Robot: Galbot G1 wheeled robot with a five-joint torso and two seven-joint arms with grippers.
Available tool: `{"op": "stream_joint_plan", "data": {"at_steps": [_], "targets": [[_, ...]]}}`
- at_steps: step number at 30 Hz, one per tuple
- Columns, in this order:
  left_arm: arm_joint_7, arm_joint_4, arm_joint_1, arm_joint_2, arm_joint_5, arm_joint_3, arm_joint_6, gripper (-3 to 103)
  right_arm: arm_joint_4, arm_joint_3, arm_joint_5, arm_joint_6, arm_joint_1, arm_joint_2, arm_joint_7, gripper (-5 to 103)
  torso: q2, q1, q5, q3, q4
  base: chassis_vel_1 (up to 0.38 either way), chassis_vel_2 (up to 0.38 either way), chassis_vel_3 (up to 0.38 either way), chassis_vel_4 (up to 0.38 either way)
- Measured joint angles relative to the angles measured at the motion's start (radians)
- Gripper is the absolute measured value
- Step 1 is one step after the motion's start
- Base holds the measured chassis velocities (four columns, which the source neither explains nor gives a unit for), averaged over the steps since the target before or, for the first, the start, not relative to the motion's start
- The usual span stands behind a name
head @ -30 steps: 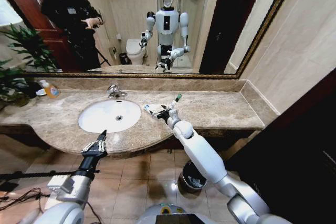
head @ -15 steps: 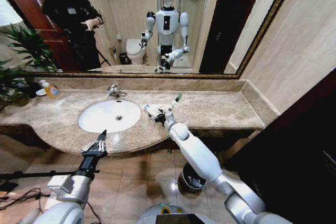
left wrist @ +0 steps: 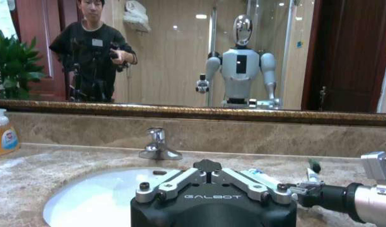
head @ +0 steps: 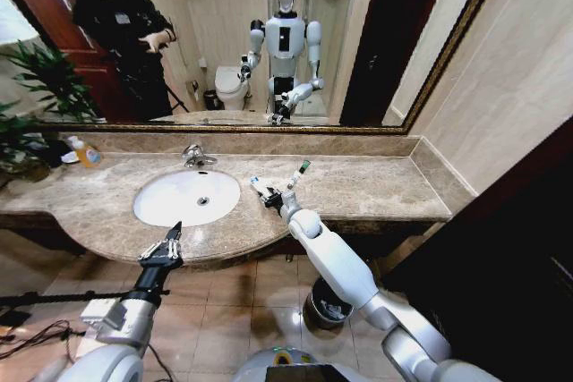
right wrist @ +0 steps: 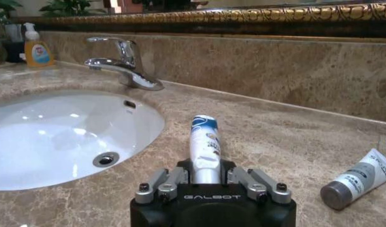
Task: Pick up the trash from the sink and place it in the trash bin.
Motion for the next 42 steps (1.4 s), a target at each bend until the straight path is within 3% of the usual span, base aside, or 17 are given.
{"op": "stream_joint_plan", "data": {"at_steps": [10, 22, 24, 26, 28, 34, 42], "targets": [[0.000, 0.000, 0.000, 0.000, 0.000, 0.000, 0.000, 0, 0.107, 0.011, 0.021, -0.005, -0.030, -0.032, 0.055, 25, 0.000, 0.000, 0.0001, 0.000, 0.0000, 0.000, 0.000, 0.000, 0.000], [0.000, 0.000, 0.000, 0.000, 0.000, 0.000, 0.000, 0, 0.380, 0.068, 0.101, -0.058, -0.138, -0.223, 0.124, 25, 0.000, 0.000, 0.0003, 0.000, 0.0001, 0.000, 0.000, 0.000, 0.000], [0.000, 0.000, 0.000, 0.000, 0.000, 0.000, 0.000, 0, 0.471, 0.112, 0.129, -0.069, -0.214, -0.303, 0.123, 25, 0.000, 0.000, 0.0003, 0.000, 0.0001, 0.000, 0.000, 0.000, 0.000], [0.000, 0.000, 0.000, 0.000, 0.000, 0.000, 0.000, 0, 0.491, 0.125, 0.136, -0.071, -0.232, -0.321, 0.120, 25, 0.000, 0.000, 0.0004, 0.000, 0.0000, 0.000, 0.000, 0.000, 0.000], [0.000, 0.000, 0.000, 0.000, 0.000, 0.000, 0.000, 0, 0.561, 0.180, 0.156, -0.076, -0.316, -0.393, 0.100, 25, 0.000, 0.000, 0.0003, 0.000, -0.0001, 0.000, 0.000, 0.000, 0.000], [0.000, 0.000, 0.000, 0.000, 0.000, 0.000, 0.000, 0, 0.641, 0.271, 0.160, -0.045, -0.462, -0.485, 0.098, 25, 0.000, 0.000, 0.0001, 0.000, 0.0000, 0.000, 0.000, 0.000, 0.000], [0.000, 0.000, 0.000, 0.000, 0.000, 0.000, 0.000, 0, 0.708, 0.397, 0.119, -0.001, -0.703, -0.487, 0.102, 25, 0.000, 0.000, 0.0004, 0.000, -0.0001, 0.000, 0.000, 0.000, 0.000]]}}
